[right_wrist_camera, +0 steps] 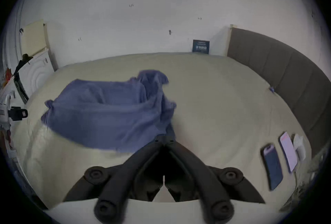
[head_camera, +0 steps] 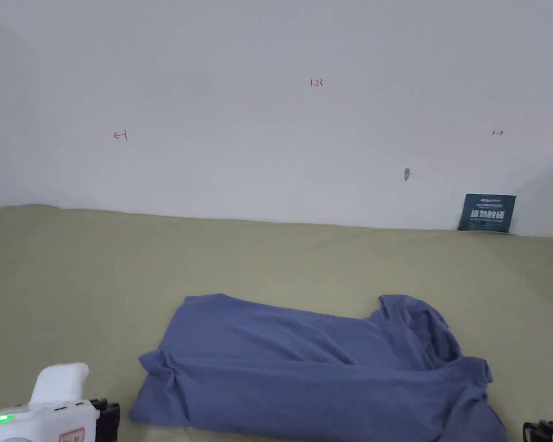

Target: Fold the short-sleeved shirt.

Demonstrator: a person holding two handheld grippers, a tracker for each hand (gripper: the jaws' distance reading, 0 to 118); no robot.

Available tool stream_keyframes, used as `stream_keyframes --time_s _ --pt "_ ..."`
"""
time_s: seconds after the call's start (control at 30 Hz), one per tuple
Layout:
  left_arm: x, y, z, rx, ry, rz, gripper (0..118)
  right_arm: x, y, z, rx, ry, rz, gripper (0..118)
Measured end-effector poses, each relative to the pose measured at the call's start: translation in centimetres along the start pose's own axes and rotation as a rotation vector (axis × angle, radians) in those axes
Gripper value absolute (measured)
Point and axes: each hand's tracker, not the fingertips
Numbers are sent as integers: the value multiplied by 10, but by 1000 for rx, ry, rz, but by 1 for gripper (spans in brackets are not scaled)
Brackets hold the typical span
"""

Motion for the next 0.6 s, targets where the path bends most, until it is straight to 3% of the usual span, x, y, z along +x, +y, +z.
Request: stream_keyframes --time_s 0.23,0.27,0.33,0.5,0.6 --pt "12 28 -21 -22 13 -14 4 -12 16 -5 5 5 19 0" --pt "15 37 -29 -38 4 -35 20 -12 19 -6 8 6 25 0" --pt "17 51 -45 -48 14 -65 82 -13 25 -10 14 6 26 0" --pt "18 63 -96 -170 -55 21 84 -12 31 -16 21 17 22 0" --pt "14 59 -128 -257 57 14 83 -7 33 -18 20 22 3 0"
